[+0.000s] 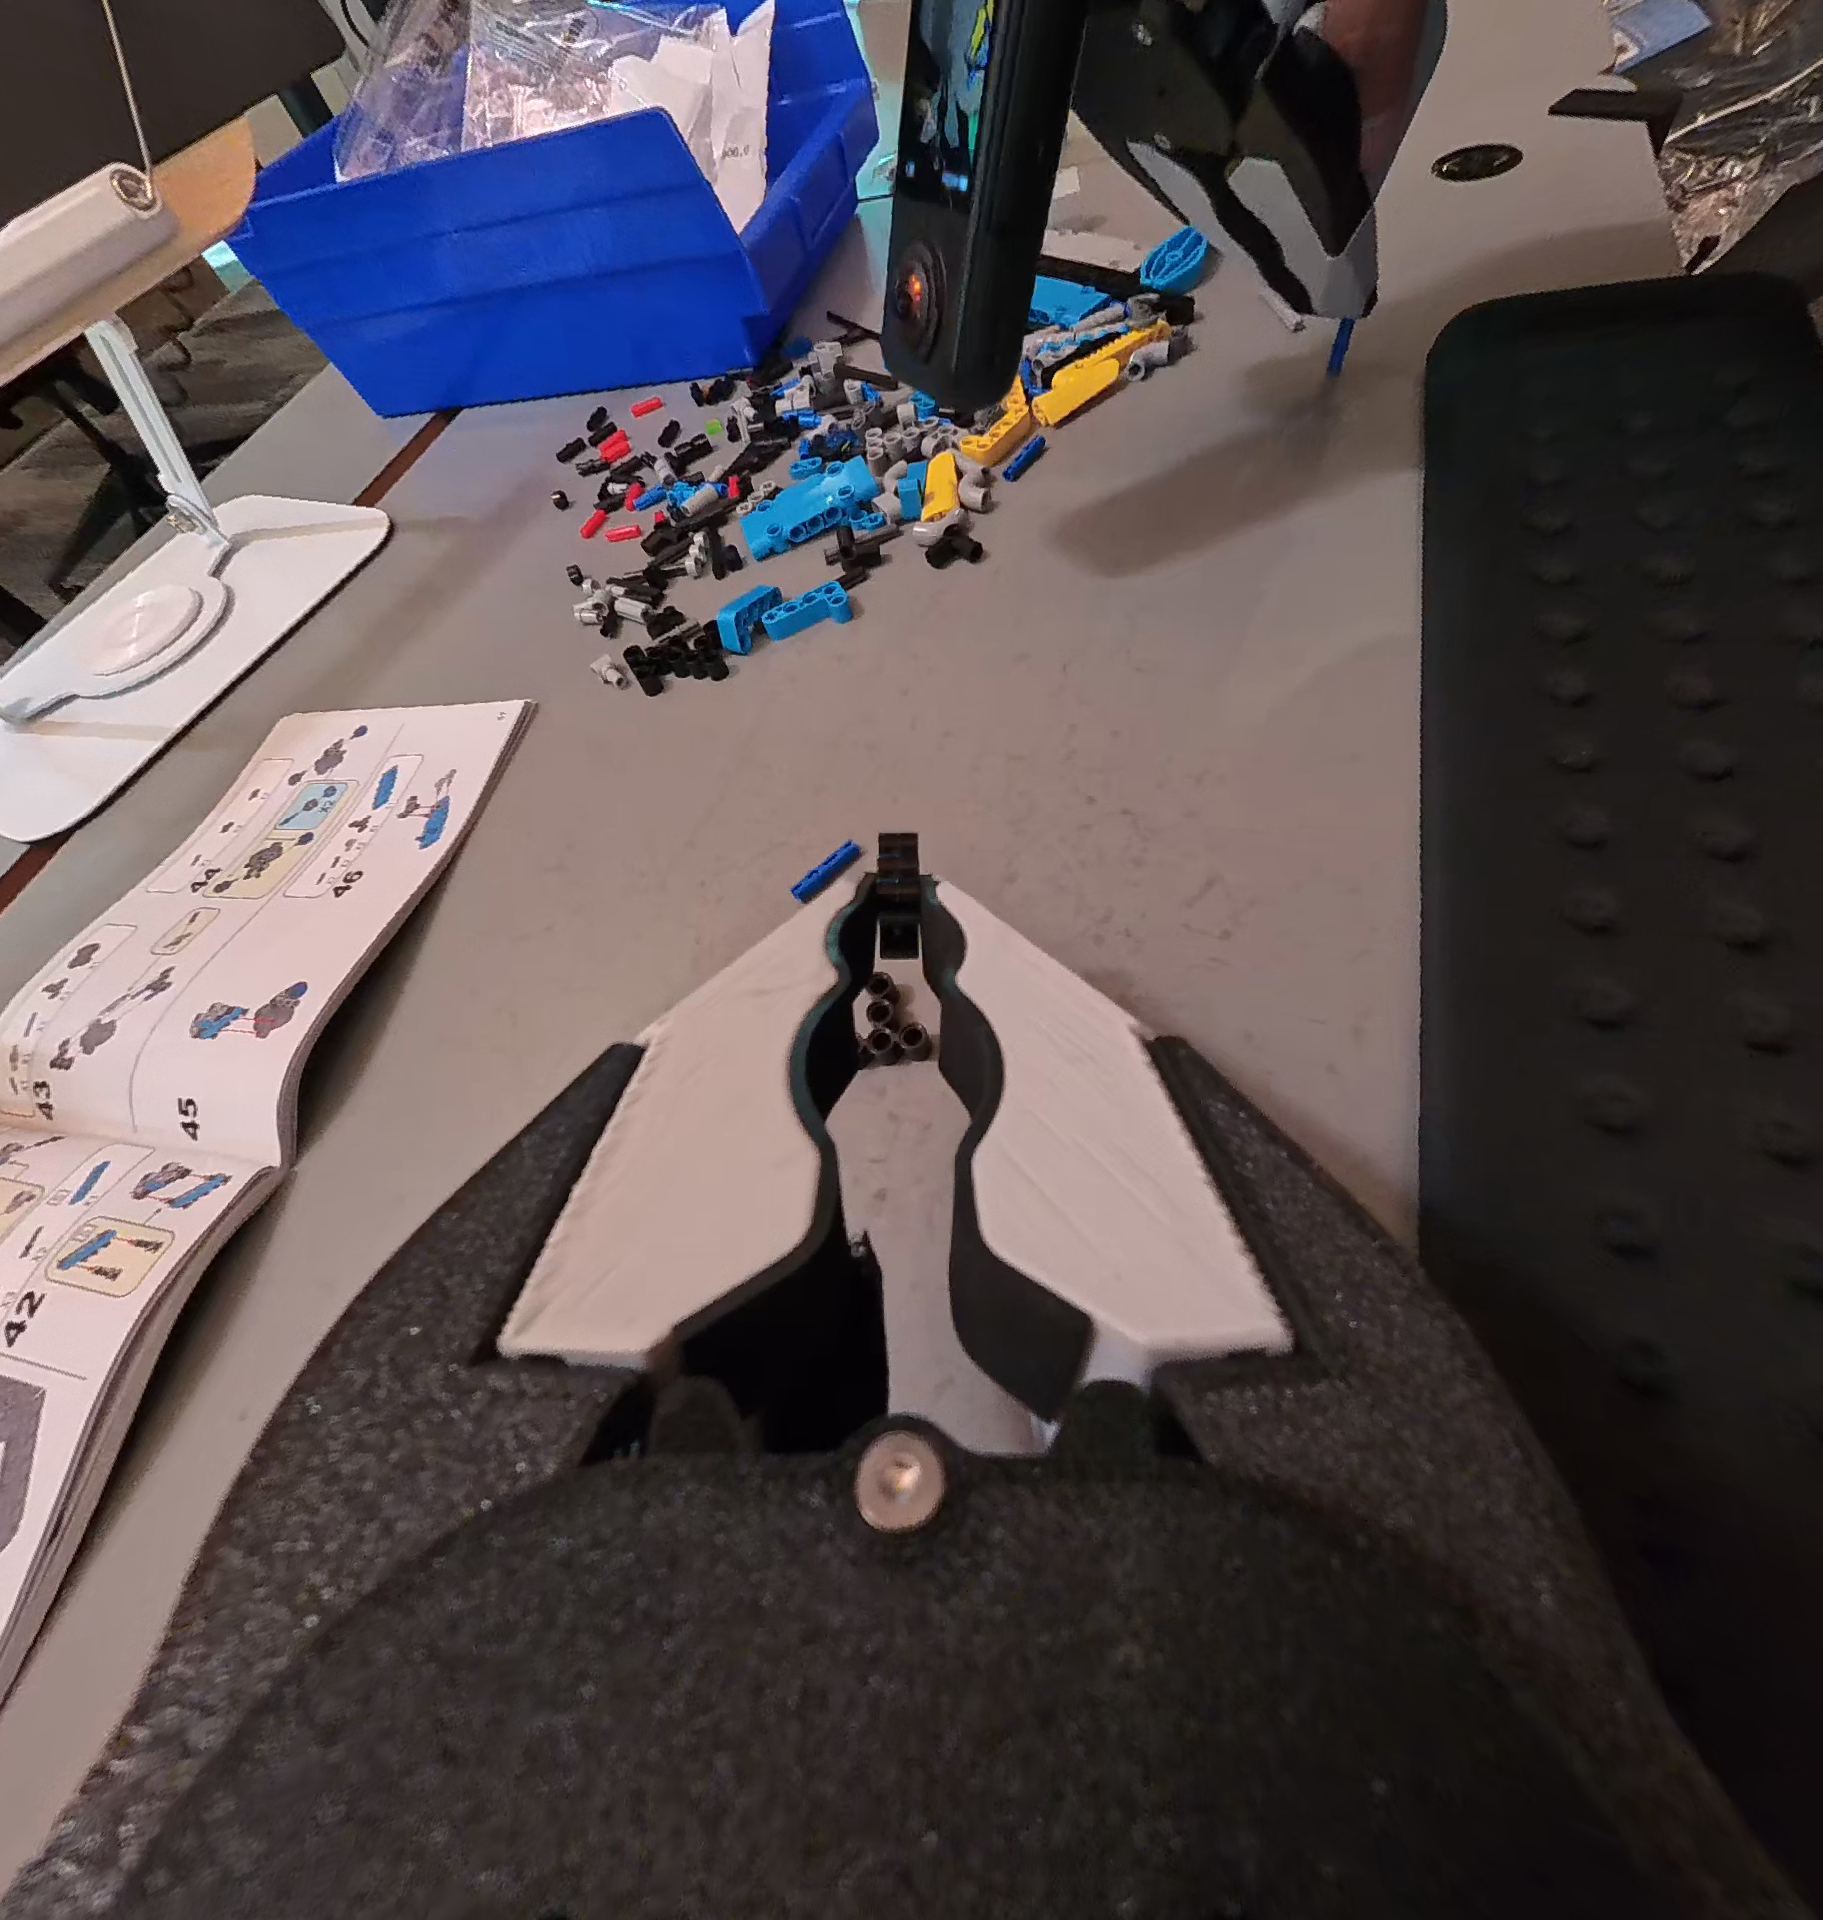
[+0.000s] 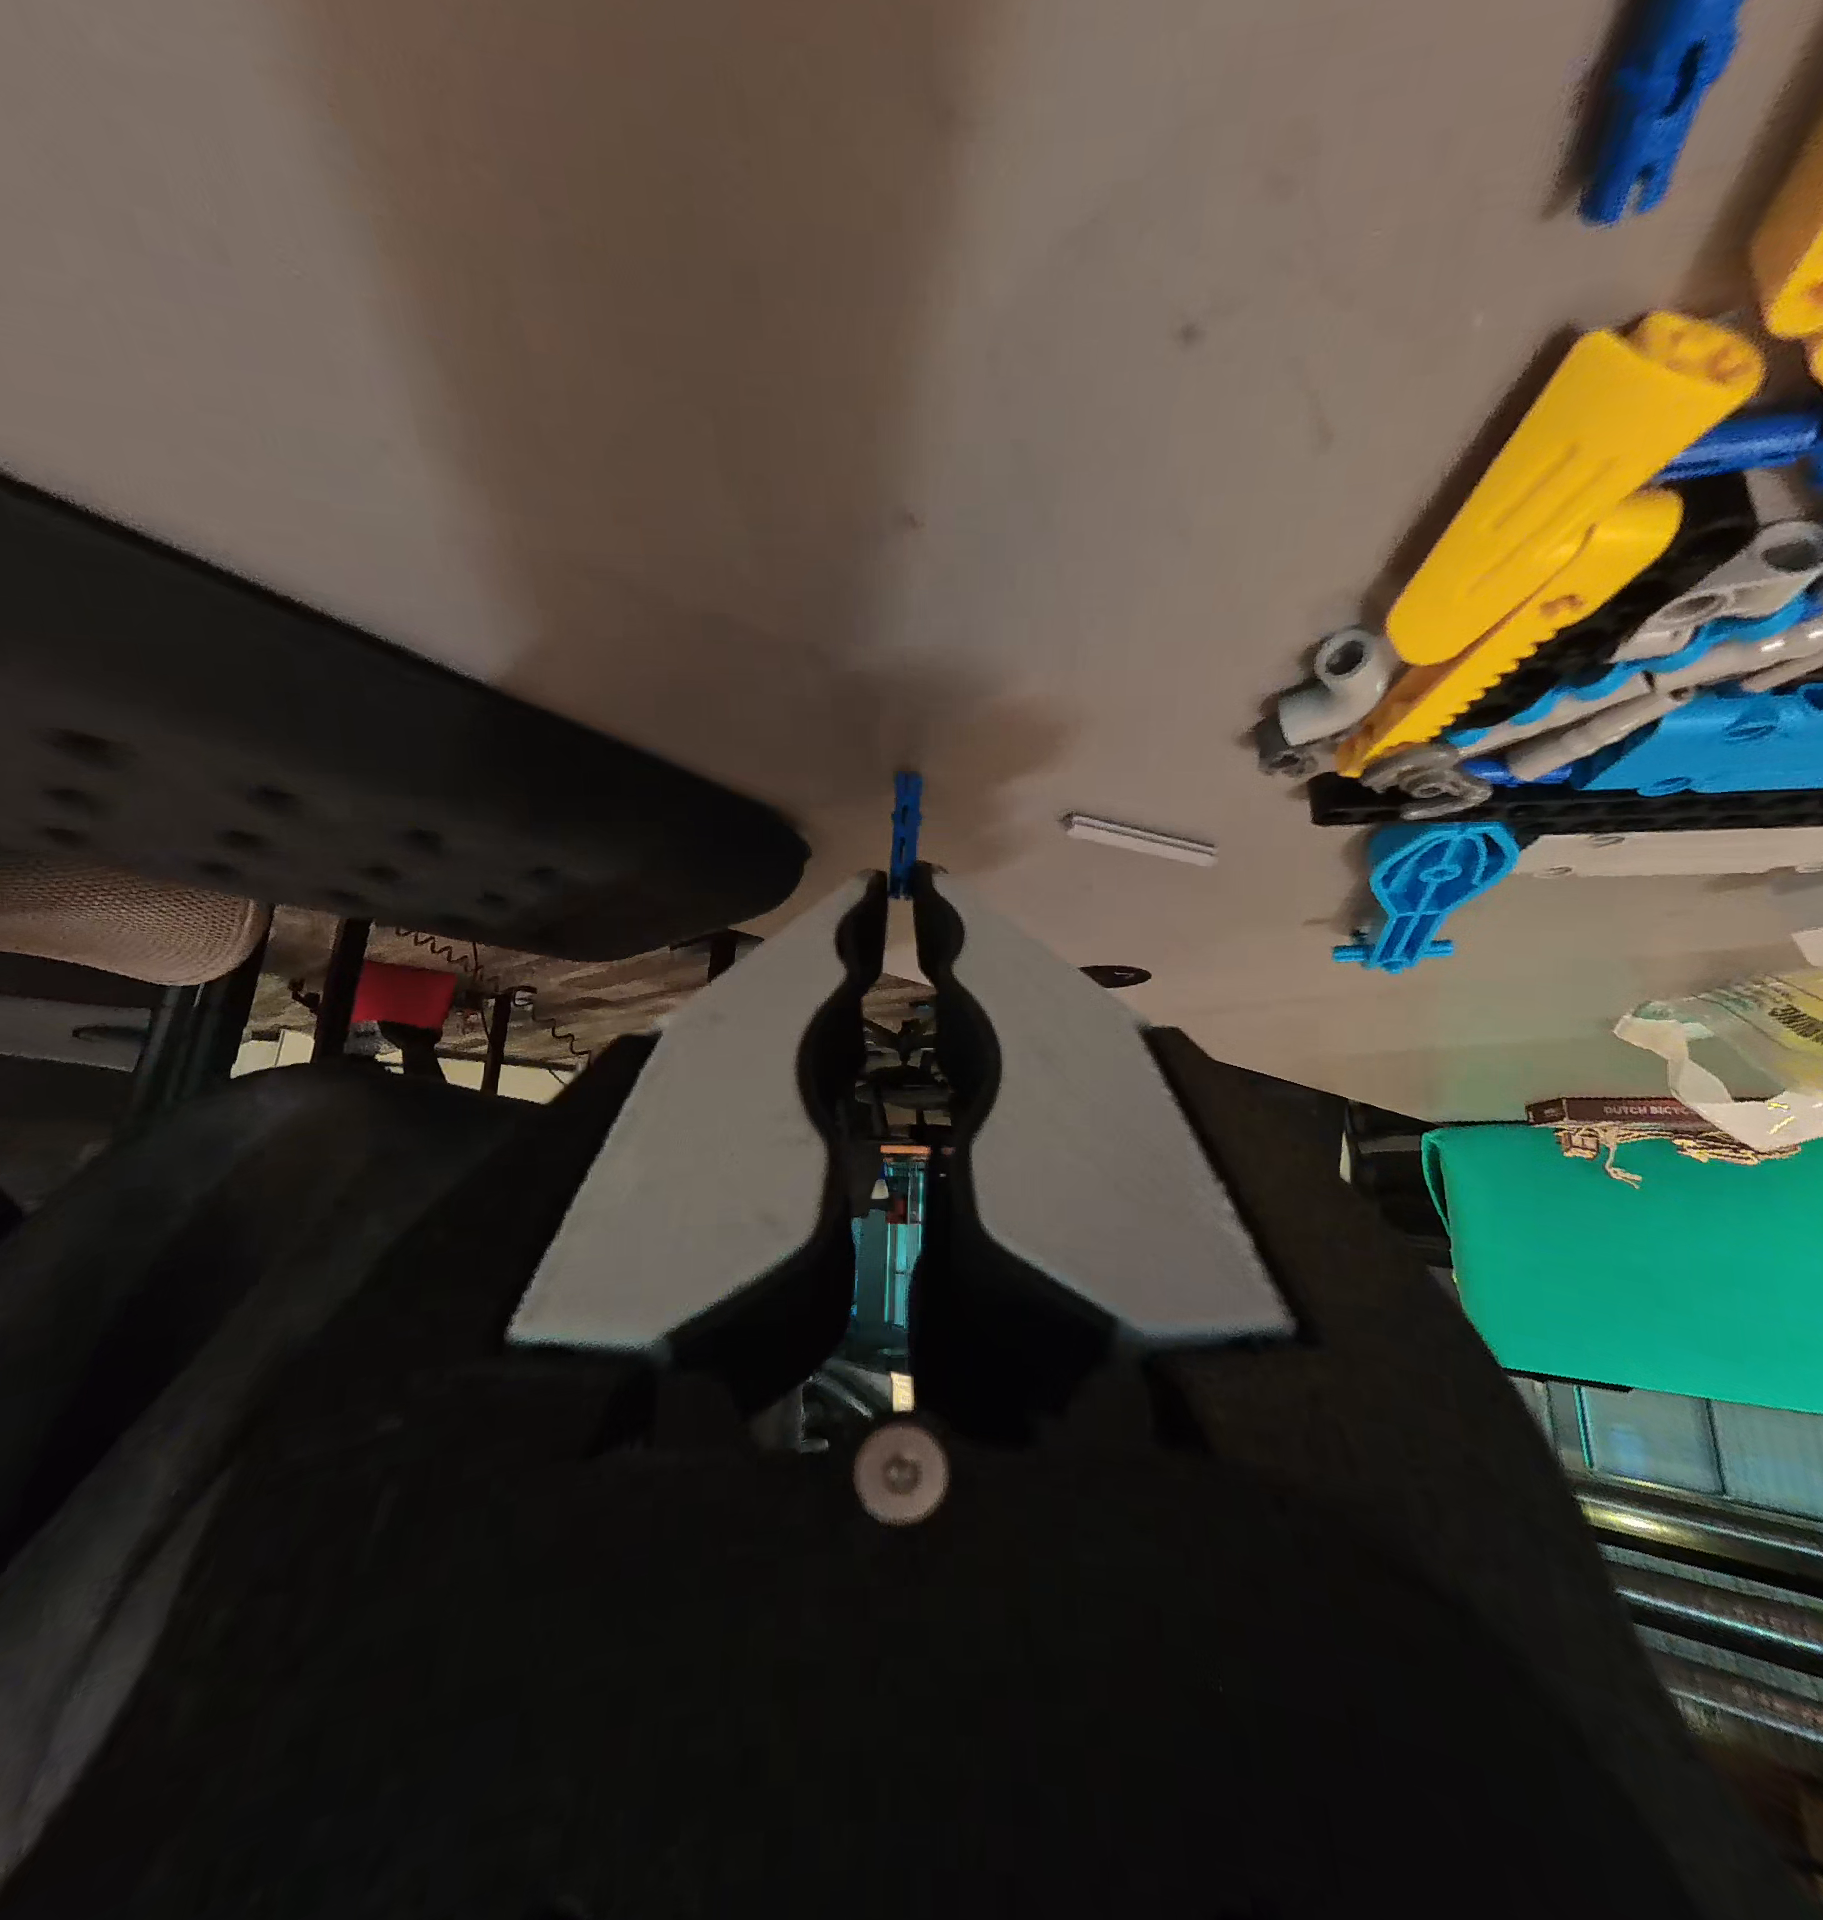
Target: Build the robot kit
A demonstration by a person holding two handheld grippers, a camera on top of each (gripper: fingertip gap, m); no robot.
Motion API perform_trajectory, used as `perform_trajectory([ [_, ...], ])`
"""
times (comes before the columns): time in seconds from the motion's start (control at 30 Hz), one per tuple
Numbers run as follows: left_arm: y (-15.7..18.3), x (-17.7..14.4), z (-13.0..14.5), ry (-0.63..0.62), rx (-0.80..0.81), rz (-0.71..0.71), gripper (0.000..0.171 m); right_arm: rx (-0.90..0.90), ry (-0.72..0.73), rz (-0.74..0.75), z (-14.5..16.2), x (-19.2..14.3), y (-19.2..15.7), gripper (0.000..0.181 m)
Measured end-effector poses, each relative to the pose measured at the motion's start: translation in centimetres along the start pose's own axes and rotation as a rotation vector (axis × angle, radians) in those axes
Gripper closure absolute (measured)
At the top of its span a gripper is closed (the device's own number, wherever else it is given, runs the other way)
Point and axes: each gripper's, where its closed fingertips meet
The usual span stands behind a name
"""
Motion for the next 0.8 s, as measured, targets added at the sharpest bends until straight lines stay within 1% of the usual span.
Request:
perform_trajectory([
  [0.27,0.13,0.12,0.11,-0.009,0.012,-0.003,0.164,-0.009,0.015,0.02,-0.32,-0.31,0.01,0.176],
  [0.8,0.25,0.3,0.28,-0.02,0.024,-0.006,0.164,-0.006,0.028,0.009,-0.16,0.12,-0.03,0.173],
])
Point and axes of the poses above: each gripper's, where its closed fingertips meet, x out along the fingers, z out of its underside, y = z × x across the jaws, and after that the axes turned 13 degrees about -y, right-handed
